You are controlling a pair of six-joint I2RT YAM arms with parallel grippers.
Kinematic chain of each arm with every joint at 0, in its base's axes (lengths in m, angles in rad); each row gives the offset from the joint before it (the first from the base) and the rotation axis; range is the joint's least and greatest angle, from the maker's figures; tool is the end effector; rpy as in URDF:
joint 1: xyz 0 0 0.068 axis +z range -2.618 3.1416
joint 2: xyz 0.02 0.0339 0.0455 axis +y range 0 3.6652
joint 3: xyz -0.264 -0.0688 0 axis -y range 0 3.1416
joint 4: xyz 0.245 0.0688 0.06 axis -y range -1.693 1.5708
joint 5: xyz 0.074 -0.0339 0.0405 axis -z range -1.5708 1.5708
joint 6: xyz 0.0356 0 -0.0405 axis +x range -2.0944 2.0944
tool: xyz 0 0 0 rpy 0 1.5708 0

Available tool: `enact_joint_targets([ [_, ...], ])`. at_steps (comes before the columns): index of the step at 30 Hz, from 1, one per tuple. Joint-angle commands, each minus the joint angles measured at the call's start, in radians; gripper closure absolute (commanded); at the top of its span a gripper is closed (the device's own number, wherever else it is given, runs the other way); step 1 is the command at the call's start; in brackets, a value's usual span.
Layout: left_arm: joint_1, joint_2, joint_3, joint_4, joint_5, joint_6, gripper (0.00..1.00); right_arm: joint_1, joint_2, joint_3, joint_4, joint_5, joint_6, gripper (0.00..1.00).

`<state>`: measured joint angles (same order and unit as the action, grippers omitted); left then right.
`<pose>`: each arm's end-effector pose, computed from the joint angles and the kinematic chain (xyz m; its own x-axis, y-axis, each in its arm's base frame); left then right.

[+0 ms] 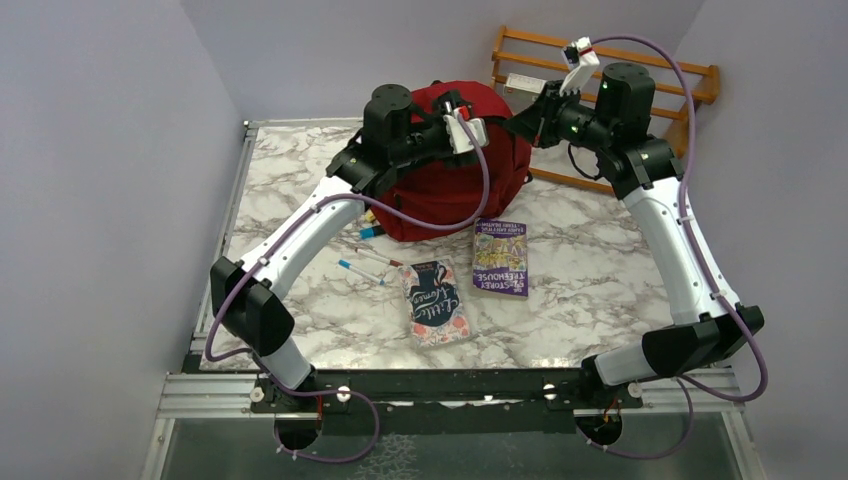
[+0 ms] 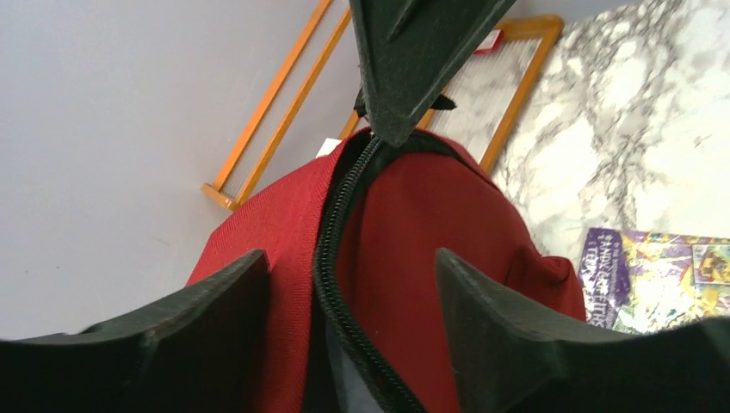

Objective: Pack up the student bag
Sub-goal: Unzip the student bag at the center of the board.

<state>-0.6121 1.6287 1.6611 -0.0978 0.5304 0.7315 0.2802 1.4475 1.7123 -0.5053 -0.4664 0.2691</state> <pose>0.3029 -0.2346 0.4381 0.5673 0.3058 -0.7647 0.7120 0.2844 0.6420 0.2945 0.1014 0.4723 -0.3979 0.1326 -0.9078 -0.5819 0.7285 0.3615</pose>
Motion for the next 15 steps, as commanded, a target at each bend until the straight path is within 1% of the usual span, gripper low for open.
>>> enact_joint_targets([
  [1, -0.021, 0.027, 0.051, 0.004, -0.102, 0.062, 0.37, -0.003, -0.040, -0.008, 0.002, -0.045, -0.004, 0.99],
  [7, -0.026, 0.030, 0.037, 0.077, -0.194, 0.053, 0.67, -0.004, -0.079, -0.073, 0.002, -0.006, -0.007, 0.99],
  [11, -0.027, 0.029, 0.027, 0.143, -0.255, 0.023, 0.92, -0.004, -0.123, -0.168, 0.010, 0.063, 0.010, 0.99],
  [13, -0.026, 0.031, 0.026, 0.174, -0.297, 0.004, 1.00, -0.004, -0.147, -0.229, 0.020, 0.098, 0.028, 1.00],
  [15, -0.026, 0.033, 0.025, 0.203, -0.336, -0.010, 1.00, -0.004, -0.170, -0.292, 0.033, 0.126, 0.044, 0.99],
])
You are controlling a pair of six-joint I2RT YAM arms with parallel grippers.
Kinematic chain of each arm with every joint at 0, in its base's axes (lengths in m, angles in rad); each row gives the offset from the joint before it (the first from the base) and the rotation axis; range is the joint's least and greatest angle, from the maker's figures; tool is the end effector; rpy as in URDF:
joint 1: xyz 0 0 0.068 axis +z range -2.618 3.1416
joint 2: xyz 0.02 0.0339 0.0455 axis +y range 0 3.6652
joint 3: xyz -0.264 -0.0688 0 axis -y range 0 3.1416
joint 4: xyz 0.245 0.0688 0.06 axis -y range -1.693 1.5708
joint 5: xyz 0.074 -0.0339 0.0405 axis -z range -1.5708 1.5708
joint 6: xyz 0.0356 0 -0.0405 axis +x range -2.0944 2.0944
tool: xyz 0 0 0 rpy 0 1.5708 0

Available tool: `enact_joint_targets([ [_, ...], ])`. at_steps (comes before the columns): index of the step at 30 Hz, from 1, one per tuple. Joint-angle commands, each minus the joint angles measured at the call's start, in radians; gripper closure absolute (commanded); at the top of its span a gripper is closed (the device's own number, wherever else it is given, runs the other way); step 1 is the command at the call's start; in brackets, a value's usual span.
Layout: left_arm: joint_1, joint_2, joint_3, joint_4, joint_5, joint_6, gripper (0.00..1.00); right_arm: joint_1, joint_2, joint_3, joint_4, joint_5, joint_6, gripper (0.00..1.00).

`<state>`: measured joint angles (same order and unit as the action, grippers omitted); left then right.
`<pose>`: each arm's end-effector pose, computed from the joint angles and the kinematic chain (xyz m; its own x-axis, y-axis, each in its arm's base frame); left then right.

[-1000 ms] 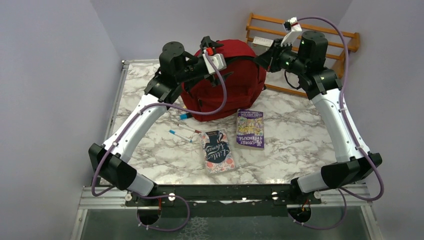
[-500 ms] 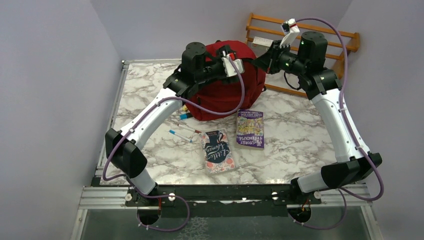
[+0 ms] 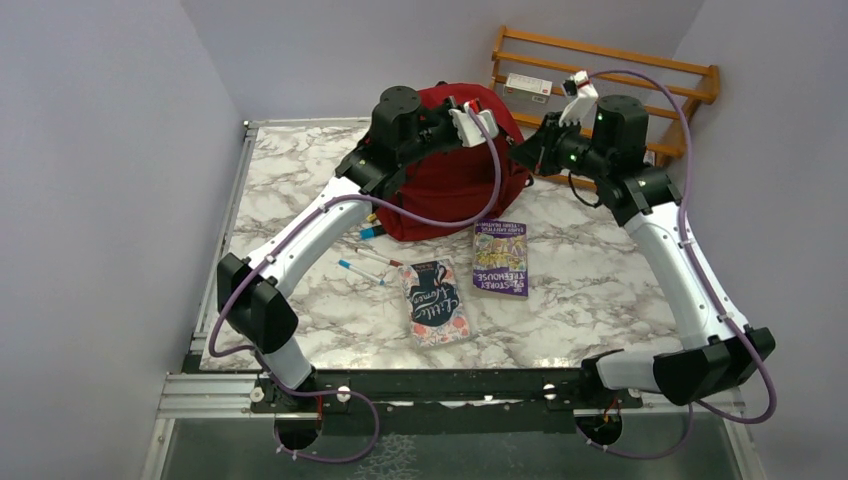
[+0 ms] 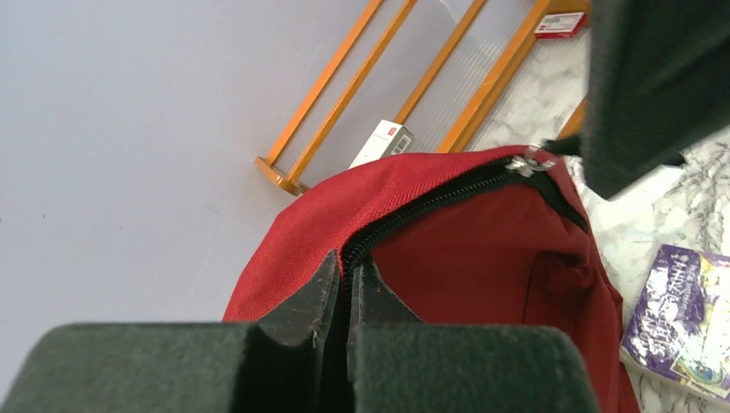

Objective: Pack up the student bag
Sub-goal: Unzip the student bag at the center of the board.

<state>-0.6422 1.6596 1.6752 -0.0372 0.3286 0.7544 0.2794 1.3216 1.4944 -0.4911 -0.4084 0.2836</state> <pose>0.3095 -0.2459 0.4379 0.5526 0.3962 -0.7333 0.6132 0.4026 0.6796 0.2722 0.0928 0.4372 -0.4611 0.1349 -0.8771 -0.5069 0.7712 0.3851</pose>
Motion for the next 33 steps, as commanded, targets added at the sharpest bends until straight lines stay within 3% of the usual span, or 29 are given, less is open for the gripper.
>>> enact_joint_targets([
  [1, 0.005, 0.003, 0.012, 0.153, -0.147, -0.037, 1.00, -0.003, -0.052, -0.102, 0.025, 0.083, 0.036, 0.99],
  [17, 0.004, 0.012, 0.032, 0.173, -0.180, -0.038, 1.00, -0.003, -0.049, -0.407, 0.130, 0.230, 0.063, 0.98],
  [27, 0.004, -0.009, 0.004, 0.181, -0.166, -0.052, 1.00, -0.003, 0.004, -0.468, 0.175, 0.267, 0.049, 0.88],
  [30, 0.004, -0.019, -0.012, 0.181, -0.160, -0.055, 1.00, -0.003, 0.006, -0.444, 0.157, 0.279, 0.041, 0.83],
  [33, 0.004, -0.031, -0.031, 0.183, -0.159, -0.059, 1.00, -0.002, -0.023, -0.407, 0.139, 0.278, 0.031, 0.66],
])
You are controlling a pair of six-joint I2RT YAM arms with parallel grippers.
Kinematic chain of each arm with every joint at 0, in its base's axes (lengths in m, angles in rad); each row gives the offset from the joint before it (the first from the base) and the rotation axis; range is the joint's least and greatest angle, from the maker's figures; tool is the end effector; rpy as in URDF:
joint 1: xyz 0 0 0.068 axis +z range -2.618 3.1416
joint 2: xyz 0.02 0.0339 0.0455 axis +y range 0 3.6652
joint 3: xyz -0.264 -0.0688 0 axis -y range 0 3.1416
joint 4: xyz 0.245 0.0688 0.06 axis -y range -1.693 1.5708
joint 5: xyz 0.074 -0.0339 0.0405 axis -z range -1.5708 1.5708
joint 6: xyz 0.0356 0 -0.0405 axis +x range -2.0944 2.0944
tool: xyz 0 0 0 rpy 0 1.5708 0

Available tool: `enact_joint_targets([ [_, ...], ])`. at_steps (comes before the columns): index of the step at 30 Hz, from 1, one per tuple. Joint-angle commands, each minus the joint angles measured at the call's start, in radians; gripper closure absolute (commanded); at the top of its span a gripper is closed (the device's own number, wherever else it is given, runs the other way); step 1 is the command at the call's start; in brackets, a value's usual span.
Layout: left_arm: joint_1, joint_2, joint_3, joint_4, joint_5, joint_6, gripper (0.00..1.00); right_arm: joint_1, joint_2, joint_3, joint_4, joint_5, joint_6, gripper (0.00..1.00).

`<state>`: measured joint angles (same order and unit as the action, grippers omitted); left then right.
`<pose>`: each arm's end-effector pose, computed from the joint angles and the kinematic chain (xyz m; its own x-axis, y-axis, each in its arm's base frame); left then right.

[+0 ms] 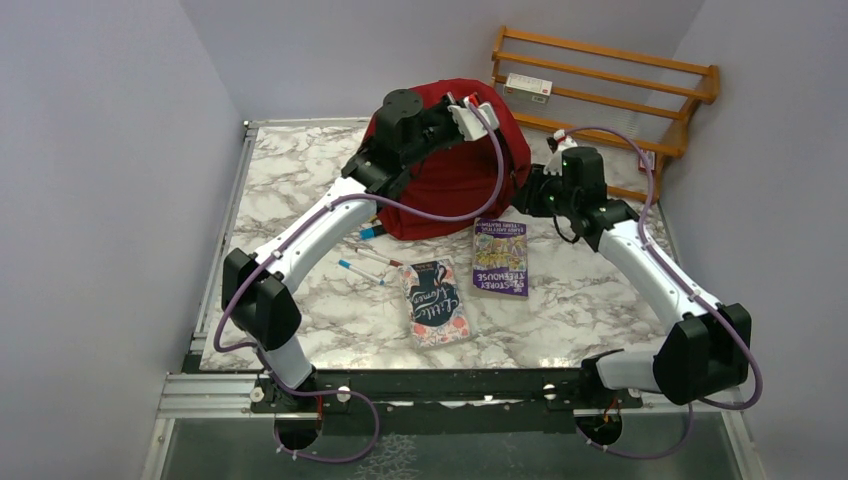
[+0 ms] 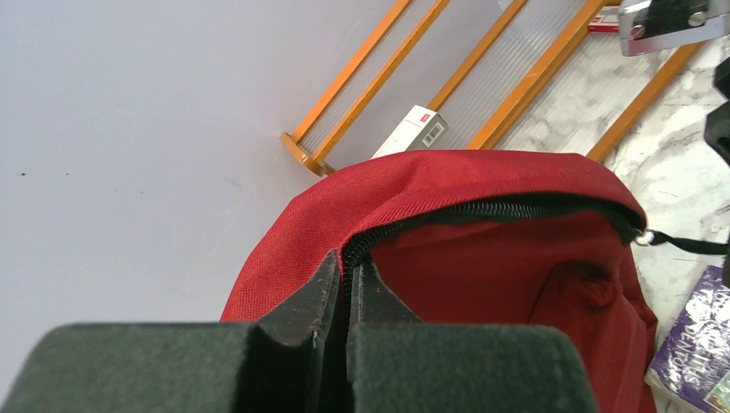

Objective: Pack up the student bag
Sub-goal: Unzip the student bag at the center of the board.

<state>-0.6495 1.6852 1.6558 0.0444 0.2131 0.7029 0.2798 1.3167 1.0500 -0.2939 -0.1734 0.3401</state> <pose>0.3184 -0.2513 0.4302 0.5001 0.4136 -0.7608 0.5718 0.5022 0.6488 0.2849 0.0882 0.3043 -0.6193 0.1639 -0.7678 -0.2184 0.9034 0.3690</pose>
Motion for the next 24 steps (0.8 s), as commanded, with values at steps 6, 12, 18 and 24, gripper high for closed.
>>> enact_joint_targets([
  [6, 0.012, -0.078, -0.046, 0.098, -0.039, -0.022, 1.00, -0.004, -0.139, 0.105, -0.021, -0.069, -0.077, 0.38],
  [12, 0.011, -0.113, -0.071, 0.060, 0.010, -0.048, 1.00, -0.002, -0.236, 0.046, 0.226, -0.236, -0.177, 0.26],
  [18, 0.011, -0.149, -0.082, -0.017, 0.101, -0.060, 1.00, -0.002, -0.183, 0.070, 0.386, -0.336, -0.245, 0.23],
  [24, 0.011, -0.162, -0.081, -0.043, 0.167, -0.083, 1.00, 0.008, -0.110, 0.096, 0.501, -0.373, -0.345, 0.21],
])
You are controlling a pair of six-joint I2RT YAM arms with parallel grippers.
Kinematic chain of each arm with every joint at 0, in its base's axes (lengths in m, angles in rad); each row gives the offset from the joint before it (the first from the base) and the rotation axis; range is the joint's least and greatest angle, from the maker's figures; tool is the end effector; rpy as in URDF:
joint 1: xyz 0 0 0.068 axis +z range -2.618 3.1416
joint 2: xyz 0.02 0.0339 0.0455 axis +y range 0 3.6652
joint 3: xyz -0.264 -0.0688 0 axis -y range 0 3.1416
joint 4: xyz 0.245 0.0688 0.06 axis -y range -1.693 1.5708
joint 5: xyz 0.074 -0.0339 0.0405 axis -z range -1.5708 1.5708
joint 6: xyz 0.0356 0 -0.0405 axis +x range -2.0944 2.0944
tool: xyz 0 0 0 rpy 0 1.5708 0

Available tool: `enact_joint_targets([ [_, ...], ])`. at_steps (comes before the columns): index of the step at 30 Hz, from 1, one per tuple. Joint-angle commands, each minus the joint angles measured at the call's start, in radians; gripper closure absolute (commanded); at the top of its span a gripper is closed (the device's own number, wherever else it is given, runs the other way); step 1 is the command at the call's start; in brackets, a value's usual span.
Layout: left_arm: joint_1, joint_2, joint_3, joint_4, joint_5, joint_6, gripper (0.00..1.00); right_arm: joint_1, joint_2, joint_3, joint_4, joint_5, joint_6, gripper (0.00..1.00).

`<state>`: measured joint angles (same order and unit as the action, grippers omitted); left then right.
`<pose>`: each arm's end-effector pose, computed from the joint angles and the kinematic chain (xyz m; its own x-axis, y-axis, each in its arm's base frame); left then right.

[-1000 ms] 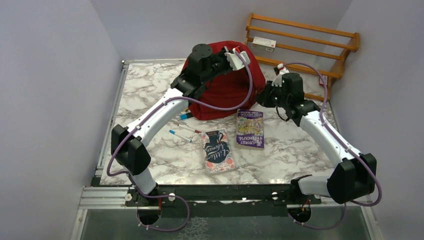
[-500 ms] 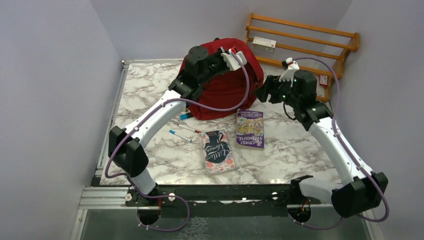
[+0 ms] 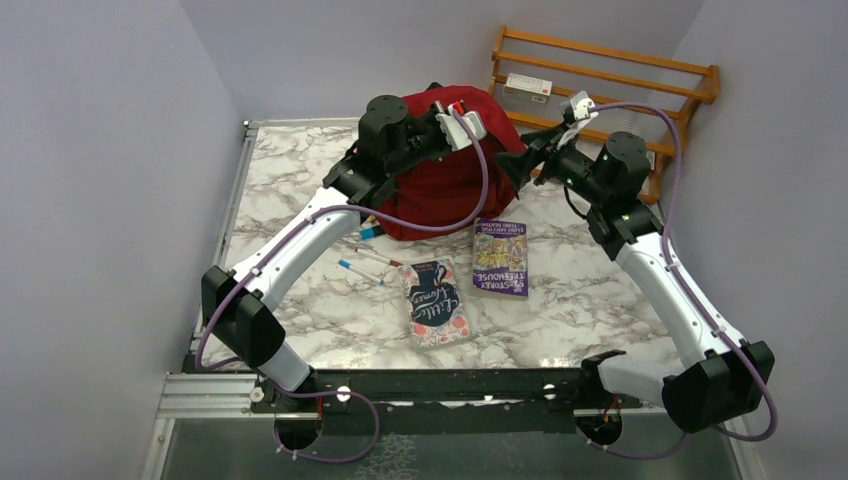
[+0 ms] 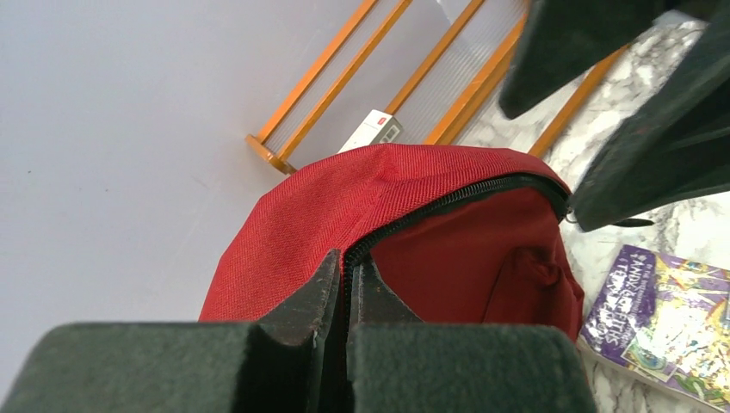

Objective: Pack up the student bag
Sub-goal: Unzip the student bag at the center of the board.

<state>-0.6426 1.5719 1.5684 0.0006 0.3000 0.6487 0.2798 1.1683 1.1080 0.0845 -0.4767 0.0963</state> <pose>0.2927 -0.2323 0.4363 0.4870 0.3564 -0.7974 0.6461 0.4673 0.6035 0.2553 0.0904 0.4041 -0.0428 0.0766 -0.9961 -0.6853 0.7233 0.0851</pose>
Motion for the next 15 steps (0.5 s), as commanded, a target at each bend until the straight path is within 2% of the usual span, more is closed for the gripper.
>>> enact_joint_targets([
  [1, 0.004, -0.049, 0.009, 0.001, 0.083, -0.031, 1.00, 0.015, 0.053, 0.039, 0.132, -0.071, -0.132, 0.21],
  [7, 0.004, -0.042, 0.025, 0.001, 0.095, -0.041, 1.00, 0.102, 0.112, -0.015, 0.285, 0.017, -0.330, 0.21],
  [10, 0.004, -0.044, 0.028, -0.027, 0.110, -0.039, 1.00, 0.114, 0.143, 0.005, 0.310, 0.075, -0.349, 0.27],
  [12, 0.005, -0.052, 0.024, -0.041, 0.119, -0.028, 1.00, 0.114, 0.157, 0.011, 0.330, 0.110, -0.353, 0.40],
  [15, 0.005, -0.070, 0.024, -0.091, 0.140, 0.012, 0.91, 0.114, 0.169, 0.023, 0.345, 0.127, -0.354, 0.69],
])
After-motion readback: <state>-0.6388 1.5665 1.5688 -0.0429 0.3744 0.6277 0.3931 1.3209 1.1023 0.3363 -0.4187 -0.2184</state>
